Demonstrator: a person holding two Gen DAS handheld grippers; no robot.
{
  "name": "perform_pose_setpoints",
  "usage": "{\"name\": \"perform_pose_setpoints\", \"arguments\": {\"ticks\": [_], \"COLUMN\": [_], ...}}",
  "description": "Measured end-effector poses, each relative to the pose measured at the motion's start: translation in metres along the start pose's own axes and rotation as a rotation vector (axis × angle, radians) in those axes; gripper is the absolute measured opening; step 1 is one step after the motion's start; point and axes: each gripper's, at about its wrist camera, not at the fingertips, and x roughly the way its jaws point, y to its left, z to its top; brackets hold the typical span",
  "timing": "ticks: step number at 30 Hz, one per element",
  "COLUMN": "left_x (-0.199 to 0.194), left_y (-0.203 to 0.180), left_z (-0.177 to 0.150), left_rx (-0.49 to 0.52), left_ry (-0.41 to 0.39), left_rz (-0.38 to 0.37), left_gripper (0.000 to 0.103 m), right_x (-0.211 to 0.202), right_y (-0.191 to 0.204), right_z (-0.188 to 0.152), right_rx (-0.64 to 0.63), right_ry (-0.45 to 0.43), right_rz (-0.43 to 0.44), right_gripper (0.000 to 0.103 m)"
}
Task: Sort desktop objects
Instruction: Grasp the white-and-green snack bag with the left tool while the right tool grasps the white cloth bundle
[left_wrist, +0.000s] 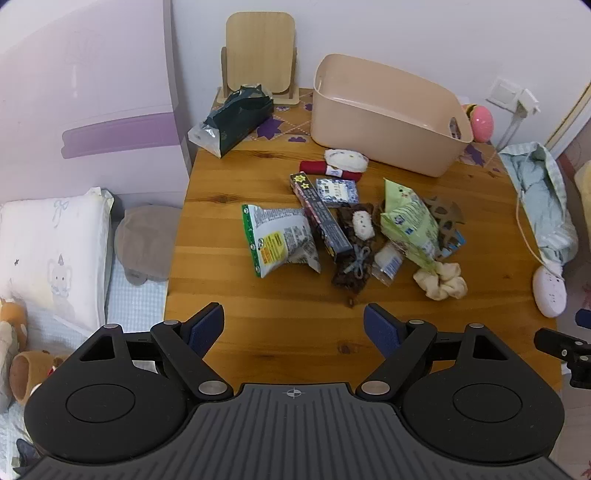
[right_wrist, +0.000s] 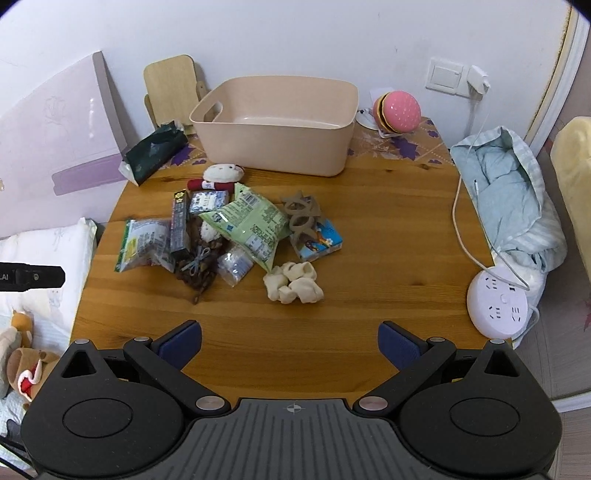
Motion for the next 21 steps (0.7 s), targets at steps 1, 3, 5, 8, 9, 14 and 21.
{"name": "perform_pose_setpoints", "arguments": {"ticks": [1, 3, 5, 8, 9, 14, 21], "left_x": [0.004, 0.012, 0.021, 0.035, 0.041, 0.065, 0.100], "left_y": [-0.001, -0.003, -0.005, -0.008, -0.009, -0.017, -0.021], "left_z": [0.003, 0.008, 0.015, 0.025, 0.029, 0.042, 0.058], "left_rx": [0.005, 0.022, 0.035, 0.036, 0.041, 0.083, 0.102], "left_ry": [0.002, 0.001, -0.009, 0.002, 0.018, 0.029, 0.053], "left_rz": [0.003, 0.010, 0.024, 0.036, 0.034, 0.042, 0.056], "left_gripper": [0.084, 0.084, 0.084, 0.084, 0.084, 0.084, 0.084], "right_x": [0.005, 0.016, 0.025, 0.038, 0.043, 0.067, 0.098], "right_y": [-0.001, -0.003, -0.003, 0.000, 0.000, -0.006, -0.013], "right_z": [0.003, 0.006, 0.008, 0.011, 0.013, 0.022, 0.037], "right_rx": [-0.003, -0.016, -0.063, -0.156, -0.174, -0.191, -0.233], "right_ry": [0.007, 0.019, 0.009, 0.007, 0.009, 0.035, 0.018], "right_rz": [-0.004, -0.010, -0.005, -0.008, -0.007, 0.031, 0.042], "right_gripper": [0.103, 0.103, 0.103, 0.103, 0.103, 0.103, 0.103]}}
